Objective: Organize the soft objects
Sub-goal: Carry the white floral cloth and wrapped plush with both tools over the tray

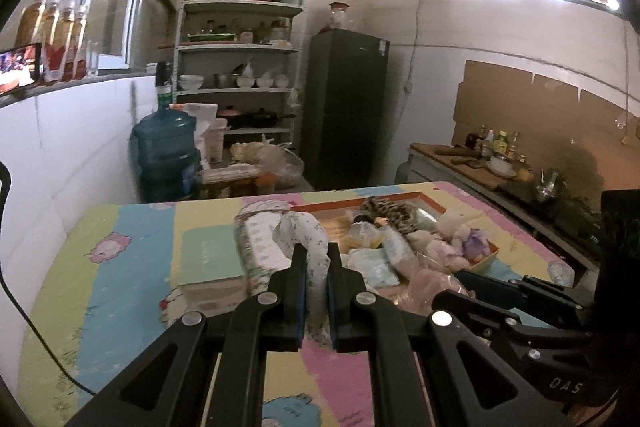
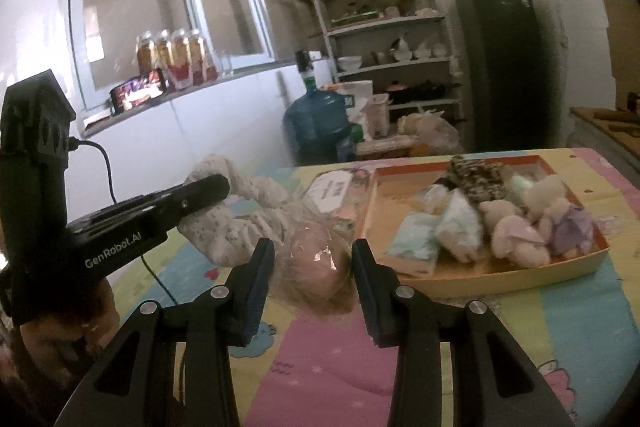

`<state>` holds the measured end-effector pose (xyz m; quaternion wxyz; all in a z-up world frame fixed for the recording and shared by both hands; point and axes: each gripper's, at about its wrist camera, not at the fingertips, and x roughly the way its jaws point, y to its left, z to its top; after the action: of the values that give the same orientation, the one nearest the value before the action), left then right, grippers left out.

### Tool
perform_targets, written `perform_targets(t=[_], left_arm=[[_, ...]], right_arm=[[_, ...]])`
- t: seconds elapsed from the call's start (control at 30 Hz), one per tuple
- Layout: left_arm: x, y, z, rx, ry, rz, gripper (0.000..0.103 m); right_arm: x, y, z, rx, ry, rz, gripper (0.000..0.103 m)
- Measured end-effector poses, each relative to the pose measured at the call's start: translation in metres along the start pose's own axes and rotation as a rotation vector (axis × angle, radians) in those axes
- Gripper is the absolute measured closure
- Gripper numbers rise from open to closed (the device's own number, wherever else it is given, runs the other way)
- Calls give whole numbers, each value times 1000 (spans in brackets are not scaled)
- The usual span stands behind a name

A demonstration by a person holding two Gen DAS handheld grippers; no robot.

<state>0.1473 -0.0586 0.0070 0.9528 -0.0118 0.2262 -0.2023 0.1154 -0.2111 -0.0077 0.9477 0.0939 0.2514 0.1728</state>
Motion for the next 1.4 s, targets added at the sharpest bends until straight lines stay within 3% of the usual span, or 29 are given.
perform_targets(t=[0.37,0.83,1.4], left_arm=[[28,-38,14,24,-15,-76,94],[67,-49,35,-20,-30,-115,94],[147,-51,44,-62,39,-93,94]], right_arm=[[-22,-43,15,49,-68,-69,61],[-39,-97,41,133,-160,-160,61],[17,-151,63,196,-120,-176,61]])
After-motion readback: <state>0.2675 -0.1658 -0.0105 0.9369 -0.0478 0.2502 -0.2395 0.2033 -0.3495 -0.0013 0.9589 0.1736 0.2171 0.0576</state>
